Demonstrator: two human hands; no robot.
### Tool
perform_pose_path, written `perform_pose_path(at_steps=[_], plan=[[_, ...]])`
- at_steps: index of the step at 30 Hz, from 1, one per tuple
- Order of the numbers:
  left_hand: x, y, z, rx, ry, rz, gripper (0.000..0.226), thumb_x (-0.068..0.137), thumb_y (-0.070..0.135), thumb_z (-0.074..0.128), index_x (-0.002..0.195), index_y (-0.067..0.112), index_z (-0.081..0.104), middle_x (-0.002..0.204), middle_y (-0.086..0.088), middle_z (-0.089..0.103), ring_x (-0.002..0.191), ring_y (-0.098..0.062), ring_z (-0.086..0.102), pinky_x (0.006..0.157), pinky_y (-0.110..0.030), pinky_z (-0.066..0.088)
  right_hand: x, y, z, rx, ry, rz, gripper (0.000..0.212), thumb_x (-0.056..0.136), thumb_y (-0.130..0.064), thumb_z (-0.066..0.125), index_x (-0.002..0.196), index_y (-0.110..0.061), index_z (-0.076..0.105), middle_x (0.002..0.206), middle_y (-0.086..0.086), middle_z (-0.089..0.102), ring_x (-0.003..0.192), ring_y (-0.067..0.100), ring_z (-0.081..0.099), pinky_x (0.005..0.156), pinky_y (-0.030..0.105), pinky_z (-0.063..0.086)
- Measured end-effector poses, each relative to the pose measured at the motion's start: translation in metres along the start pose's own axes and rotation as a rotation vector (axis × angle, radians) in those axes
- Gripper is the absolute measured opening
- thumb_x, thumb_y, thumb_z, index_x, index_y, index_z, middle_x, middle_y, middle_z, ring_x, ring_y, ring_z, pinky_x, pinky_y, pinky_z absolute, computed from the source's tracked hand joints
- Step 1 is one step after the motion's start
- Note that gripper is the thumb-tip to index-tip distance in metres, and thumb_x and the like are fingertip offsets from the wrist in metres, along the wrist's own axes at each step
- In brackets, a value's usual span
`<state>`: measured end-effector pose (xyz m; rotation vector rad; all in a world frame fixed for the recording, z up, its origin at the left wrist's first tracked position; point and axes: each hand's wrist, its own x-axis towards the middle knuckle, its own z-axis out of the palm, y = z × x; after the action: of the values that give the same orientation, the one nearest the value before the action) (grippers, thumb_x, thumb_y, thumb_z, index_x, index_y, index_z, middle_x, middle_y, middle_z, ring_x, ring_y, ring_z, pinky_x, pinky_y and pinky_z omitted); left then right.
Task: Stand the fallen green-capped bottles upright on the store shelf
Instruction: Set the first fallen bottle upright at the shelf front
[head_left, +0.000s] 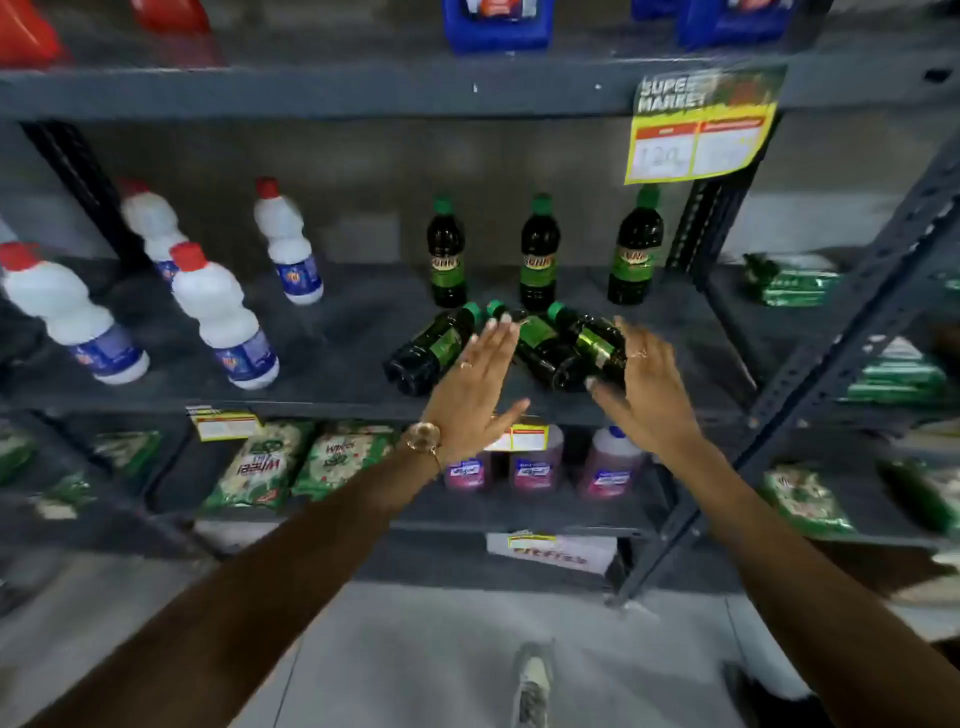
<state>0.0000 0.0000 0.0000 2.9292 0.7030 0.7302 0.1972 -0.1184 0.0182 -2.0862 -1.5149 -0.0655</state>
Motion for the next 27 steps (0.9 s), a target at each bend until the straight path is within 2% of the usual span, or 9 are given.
perform_pose_path(at_steps=[4, 7, 11, 14, 16, 18, 23, 25, 27], plan=[[-0.012, -0.015, 0.046, -0.119, -0.256, -0.240, 0.058, 0.096, 0.028, 0.033, 0.144, 0.002, 0.014, 0.155, -0.017, 0.013, 0.144, -0.027, 0.009, 0.118, -0.037, 0.009, 0.028, 0.025, 0.013, -0.034, -0.233, 0.211, 0.096, 0.076, -0.032, 0.075, 0.147, 0.000, 0.019, 0.150, 0.024, 0.027, 0.139, 0.041, 0.022, 0.113, 0.047, 0.020], [-0.003, -0.025, 0.063, -0.140, -0.275, -0.325, 0.061, 0.093, 0.036, 0.028, 0.144, 0.004, 0.019, 0.155, -0.015, 0.017, 0.143, -0.028, 0.011, 0.115, -0.032, 0.004, 0.063, 0.037, 0.019, -0.133, -0.360, 0.265, 0.089, 0.072, -0.037, 0.078, 0.140, -0.001, 0.032, 0.144, 0.022, 0.037, 0.133, 0.039, 0.032, 0.111, 0.049, 0.029], [0.012, -0.036, 0.079, -0.108, -0.293, -0.305, 0.074, 0.088, 0.054, 0.014, 0.146, 0.007, 0.013, 0.156, -0.011, 0.011, 0.144, -0.019, 0.005, 0.115, -0.030, -0.002, 0.099, 0.042, 0.021, -0.067, -0.446, 0.365, 0.056, 0.067, -0.034, 0.079, 0.107, -0.005, 0.052, 0.111, 0.016, 0.059, 0.102, 0.033, 0.057, 0.086, 0.041, 0.050], [0.022, -0.039, 0.087, -0.083, -0.271, -0.341, 0.071, 0.090, 0.050, 0.012, 0.146, 0.007, 0.011, 0.157, -0.011, 0.009, 0.144, -0.018, 0.002, 0.117, -0.032, -0.002, 0.110, 0.050, 0.027, 0.032, -0.488, 0.470, 0.061, 0.049, -0.041, 0.078, 0.097, -0.010, 0.058, 0.089, 0.007, 0.065, 0.080, 0.025, 0.063, 0.070, 0.033, 0.055], [0.028, -0.042, 0.092, -0.067, -0.246, -0.362, 0.068, 0.091, 0.046, 0.014, 0.146, 0.006, 0.010, 0.157, -0.010, 0.008, 0.144, -0.018, 0.001, 0.117, -0.032, -0.003, 0.112, 0.059, 0.034, 0.100, -0.427, 0.517, 0.059, 0.043, -0.045, 0.078, 0.090, -0.012, 0.063, 0.077, 0.003, 0.064, 0.068, 0.019, 0.061, 0.056, 0.027, 0.050], [0.031, -0.048, 0.096, -0.035, -0.246, -0.350, 0.071, 0.089, 0.049, 0.010, 0.146, 0.007, 0.010, 0.157, -0.010, 0.008, 0.144, -0.017, 0.001, 0.116, -0.030, -0.003, 0.108, 0.068, 0.039, 0.183, -0.317, 0.549, 0.044, 0.052, -0.042, 0.081, 0.079, -0.012, 0.062, 0.070, 0.002, 0.061, 0.063, 0.016, 0.057, 0.048, 0.025, 0.039], [0.036, -0.060, 0.100, 0.009, -0.271, -0.288, 0.073, 0.089, 0.054, 0.011, 0.146, 0.008, 0.009, 0.157, -0.009, 0.009, 0.144, -0.015, 0.002, 0.116, -0.030, -0.002, 0.089, 0.086, 0.048, 0.560, 0.177, 0.526, 0.051, 0.060, -0.027, 0.086, 0.099, -0.012, 0.056, 0.088, 0.005, 0.068, 0.079, 0.021, 0.063, 0.066, 0.029, 0.046], [0.036, -0.061, 0.100, 0.033, -0.274, -0.289, 0.073, 0.090, 0.054, 0.011, 0.146, 0.009, 0.009, 0.157, -0.008, 0.009, 0.144, -0.015, 0.002, 0.117, -0.032, 0.000, 0.087, 0.087, 0.052, 0.647, 0.266, 0.495, 0.059, 0.060, -0.025, 0.087, 0.105, -0.014, 0.049, 0.089, 0.001, 0.066, 0.079, 0.014, 0.064, 0.068, 0.028, 0.050], [0.036, -0.061, 0.102, 0.039, -0.279, -0.293, 0.073, 0.090, 0.054, 0.012, 0.146, 0.009, 0.009, 0.157, -0.008, 0.010, 0.144, -0.016, 0.003, 0.118, -0.033, 0.002, 0.089, 0.087, 0.055, 0.722, 0.323, 0.500, 0.067, 0.059, -0.023, 0.089, 0.109, -0.015, 0.044, 0.090, -0.008, 0.063, 0.082, 0.005, 0.063, 0.068, 0.016, 0.050]])
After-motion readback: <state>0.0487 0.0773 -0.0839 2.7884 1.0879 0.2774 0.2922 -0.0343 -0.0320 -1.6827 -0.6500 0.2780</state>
